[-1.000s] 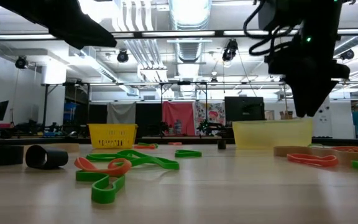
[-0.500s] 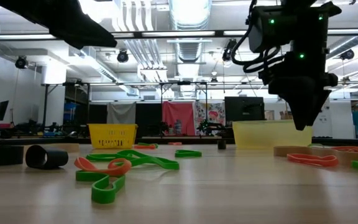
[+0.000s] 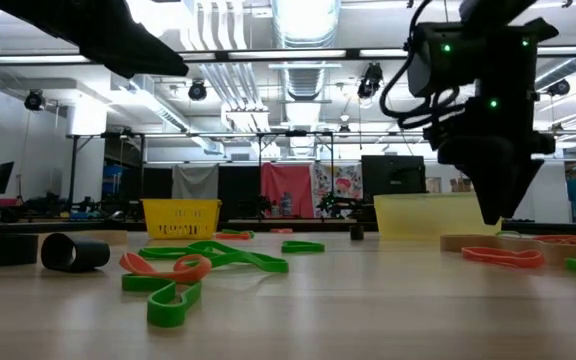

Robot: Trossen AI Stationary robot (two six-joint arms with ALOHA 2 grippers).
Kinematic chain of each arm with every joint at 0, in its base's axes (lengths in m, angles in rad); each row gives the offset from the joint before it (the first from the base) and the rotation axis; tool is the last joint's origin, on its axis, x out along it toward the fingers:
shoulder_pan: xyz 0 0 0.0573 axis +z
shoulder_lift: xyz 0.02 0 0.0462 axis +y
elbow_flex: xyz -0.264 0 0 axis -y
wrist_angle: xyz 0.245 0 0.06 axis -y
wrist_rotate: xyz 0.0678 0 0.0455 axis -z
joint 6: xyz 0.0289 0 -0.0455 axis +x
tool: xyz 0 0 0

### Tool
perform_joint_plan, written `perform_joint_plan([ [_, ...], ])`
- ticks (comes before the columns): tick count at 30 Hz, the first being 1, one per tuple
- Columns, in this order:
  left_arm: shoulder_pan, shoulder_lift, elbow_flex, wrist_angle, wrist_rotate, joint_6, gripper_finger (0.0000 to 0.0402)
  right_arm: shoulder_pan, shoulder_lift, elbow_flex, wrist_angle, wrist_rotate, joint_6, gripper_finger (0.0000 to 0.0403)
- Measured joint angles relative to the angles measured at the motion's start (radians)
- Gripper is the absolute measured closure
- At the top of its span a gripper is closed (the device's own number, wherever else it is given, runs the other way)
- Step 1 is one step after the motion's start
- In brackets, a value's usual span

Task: Sort rubber bands into baskets
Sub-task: Put the green rubber band into the left blue bin

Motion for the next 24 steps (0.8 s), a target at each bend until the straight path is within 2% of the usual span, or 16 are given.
perform_joint_plan([
  [12,0.000,0.000,0.000,0.008,0.000,0.014,0.0272,-0.030,0.000,-0.087,0.085,0.028,-0.011,0.0205],
  [18,0.000,0.000,0.000,0.008,0.000,0.014,0.0272,-0.032,0.000,-0.104,0.179,0.027,-0.038,0.0228],
  [24,0.000,0.000,0.000,0.009,0.000,0.014,0.0272,-0.032,-0.001,-0.114,0.192,0.027,-0.039,0.0262],
])
